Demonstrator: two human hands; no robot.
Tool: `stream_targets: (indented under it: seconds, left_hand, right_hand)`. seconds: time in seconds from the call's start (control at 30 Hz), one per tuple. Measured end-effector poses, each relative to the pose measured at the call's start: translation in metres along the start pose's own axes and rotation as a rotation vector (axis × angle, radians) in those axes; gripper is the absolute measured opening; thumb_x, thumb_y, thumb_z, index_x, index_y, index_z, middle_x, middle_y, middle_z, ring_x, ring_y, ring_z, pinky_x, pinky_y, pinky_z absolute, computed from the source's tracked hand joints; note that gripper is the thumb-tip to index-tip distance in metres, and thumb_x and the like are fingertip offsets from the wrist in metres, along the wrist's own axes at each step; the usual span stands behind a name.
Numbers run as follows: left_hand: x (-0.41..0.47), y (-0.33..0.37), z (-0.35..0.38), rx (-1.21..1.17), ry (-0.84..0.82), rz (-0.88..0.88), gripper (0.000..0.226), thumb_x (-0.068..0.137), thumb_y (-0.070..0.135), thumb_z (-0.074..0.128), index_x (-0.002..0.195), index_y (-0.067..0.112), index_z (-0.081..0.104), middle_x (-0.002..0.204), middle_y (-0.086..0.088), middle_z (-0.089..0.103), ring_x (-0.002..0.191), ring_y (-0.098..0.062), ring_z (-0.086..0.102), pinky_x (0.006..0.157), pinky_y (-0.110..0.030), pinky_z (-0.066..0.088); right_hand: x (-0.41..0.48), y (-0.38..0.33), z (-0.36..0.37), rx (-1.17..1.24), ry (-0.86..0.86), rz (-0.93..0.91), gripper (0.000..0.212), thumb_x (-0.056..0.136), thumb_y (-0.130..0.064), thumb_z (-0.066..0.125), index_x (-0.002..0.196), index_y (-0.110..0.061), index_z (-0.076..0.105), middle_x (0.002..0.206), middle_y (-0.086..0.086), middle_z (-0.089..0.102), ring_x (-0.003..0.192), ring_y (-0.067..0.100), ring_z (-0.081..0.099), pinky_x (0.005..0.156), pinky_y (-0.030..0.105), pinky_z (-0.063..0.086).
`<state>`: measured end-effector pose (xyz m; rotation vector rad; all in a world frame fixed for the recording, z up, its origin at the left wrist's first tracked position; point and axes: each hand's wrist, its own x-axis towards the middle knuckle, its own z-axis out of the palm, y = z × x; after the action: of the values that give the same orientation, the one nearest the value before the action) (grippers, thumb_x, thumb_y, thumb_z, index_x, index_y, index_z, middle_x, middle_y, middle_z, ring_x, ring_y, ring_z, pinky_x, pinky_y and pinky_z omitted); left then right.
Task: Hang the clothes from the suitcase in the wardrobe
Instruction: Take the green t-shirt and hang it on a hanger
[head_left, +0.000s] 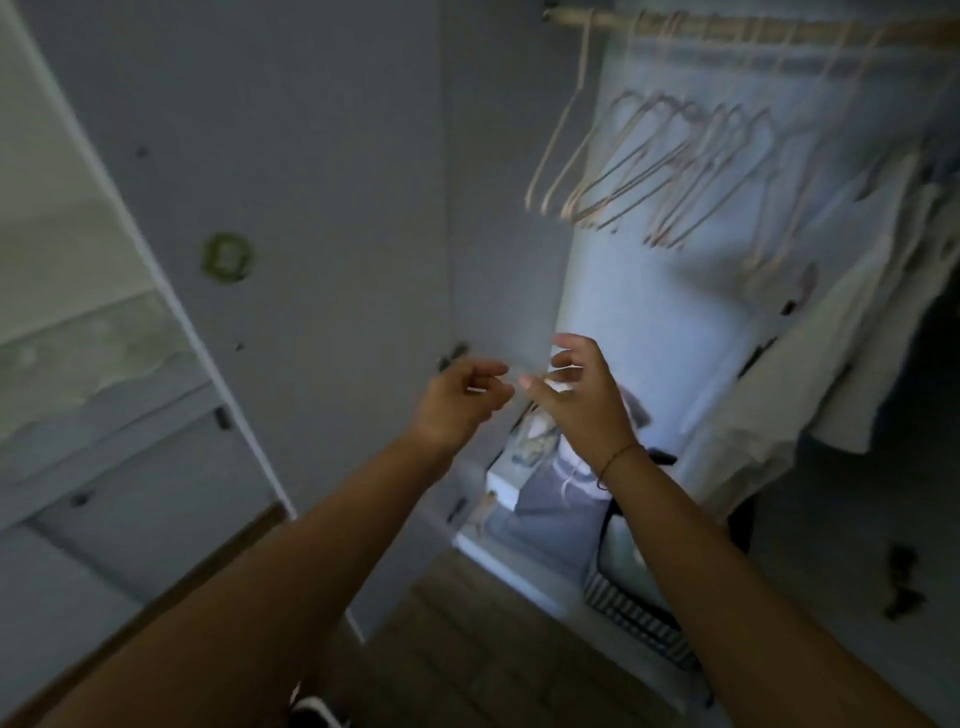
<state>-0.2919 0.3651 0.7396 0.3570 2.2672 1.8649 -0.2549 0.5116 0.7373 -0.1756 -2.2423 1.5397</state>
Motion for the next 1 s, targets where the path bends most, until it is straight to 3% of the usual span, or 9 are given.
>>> stream_targets:
  seconds: [0.07, 0.17, 0.3, 0.43, 0.6, 0.7, 0.83, 1.0]
  left_hand:
    - [-0.038, -0.03, -0.028, 0.021, 0.069, -0.066, 0.025, 0.087, 0.012, 0.065, 0.112, 0.01, 0.062, 0.083, 0.0, 0.06, 0.074, -0.009, 0.058, 0.066, -0.016, 0.049]
    - [-0.095, -0.076, -0.074, 0.046, 0.187, -0.166, 0.023, 0.085, 0.014, 0.068, 0.108, 0.014, 0.064, 0.084, -0.001, 0.062, 0.075, -0.013, 0.059, 0.071, -0.027, 0.05]
    - [-0.173, -0.132, -0.142, 0.109, 0.358, -0.284, 0.025, 0.084, 0.01, 0.069, 0.108, 0.01, 0.064, 0.077, 0.003, 0.061, 0.063, -0.008, 0.054, 0.059, -0.018, 0.044]
    - [-0.259, -0.191, -0.208, 0.142, 0.539, -0.436, 0.027, 0.081, 0.014, 0.073, 0.106, 0.013, 0.067, 0.088, -0.004, 0.066, 0.073, -0.013, 0.058, 0.074, -0.025, 0.047]
    - [-0.364, -0.27, -0.271, 0.113, 0.707, -0.625, 0.03, 0.082, 0.016, 0.073, 0.109, 0.008, 0.065, 0.09, -0.004, 0.064, 0.082, -0.016, 0.059, 0.071, -0.018, 0.046]
    - [-0.418, -0.327, -0.296, 0.044, 0.776, -0.749, 0.036, 0.083, 0.017, 0.072, 0.116, 0.005, 0.062, 0.091, -0.004, 0.064, 0.085, -0.018, 0.06, 0.077, -0.029, 0.048]
    - [-0.469, -0.417, -0.315, -0.018, 0.814, -0.856, 0.04, 0.083, 0.02, 0.072, 0.119, 0.006, 0.061, 0.11, -0.011, 0.066, 0.092, -0.017, 0.06, 0.076, -0.026, 0.043]
    - [-0.501, -0.548, -0.307, -0.056, 0.872, -0.93, 0.041, 0.086, 0.02, 0.069, 0.122, 0.004, 0.059, 0.113, -0.011, 0.064, 0.096, -0.019, 0.058, 0.078, -0.026, 0.041]
  right_hand:
    - [-0.033, 0.01, 0.03, -0.004, -0.106, 0.005, 0.058, 0.075, -0.022, 0.078, 0.123, -0.017, 0.047, 0.115, 0.007, 0.052, 0.101, 0.021, 0.053, 0.088, 0.029, 0.046]
    - [-0.082, 0.02, 0.075, -0.014, -0.264, 0.013, 0.062, 0.075, -0.021, 0.077, 0.127, -0.015, 0.045, 0.12, 0.007, 0.05, 0.104, 0.017, 0.05, 0.091, 0.028, 0.043]
    - [-0.144, 0.029, 0.135, -0.031, -0.473, 0.047, 0.065, 0.076, -0.018, 0.077, 0.131, -0.014, 0.042, 0.129, 0.005, 0.046, 0.113, 0.016, 0.047, 0.096, 0.028, 0.041]
    - [-0.206, 0.043, 0.198, -0.041, -0.648, 0.083, 0.067, 0.074, -0.02, 0.078, 0.13, -0.014, 0.043, 0.127, 0.008, 0.049, 0.117, 0.019, 0.047, 0.1, 0.033, 0.042]
    - [-0.288, 0.07, 0.285, -0.055, -0.785, 0.174, 0.065, 0.073, -0.018, 0.079, 0.129, -0.01, 0.046, 0.118, 0.005, 0.052, 0.113, 0.02, 0.051, 0.097, 0.034, 0.044]
    - [-0.339, 0.091, 0.34, -0.065, -0.882, 0.235, 0.064, 0.075, -0.014, 0.077, 0.13, -0.009, 0.045, 0.116, 0.004, 0.053, 0.112, 0.019, 0.051, 0.092, 0.026, 0.04]
    - [-0.401, 0.138, 0.409, -0.09, -1.028, 0.274, 0.065, 0.077, -0.018, 0.076, 0.132, -0.012, 0.043, 0.117, 0.002, 0.051, 0.112, 0.014, 0.049, 0.093, 0.024, 0.038]
    - [-0.459, 0.233, 0.49, -0.153, -1.175, 0.274, 0.063, 0.077, -0.015, 0.076, 0.131, -0.01, 0.043, 0.115, -0.004, 0.05, 0.112, 0.01, 0.047, 0.096, 0.021, 0.036]
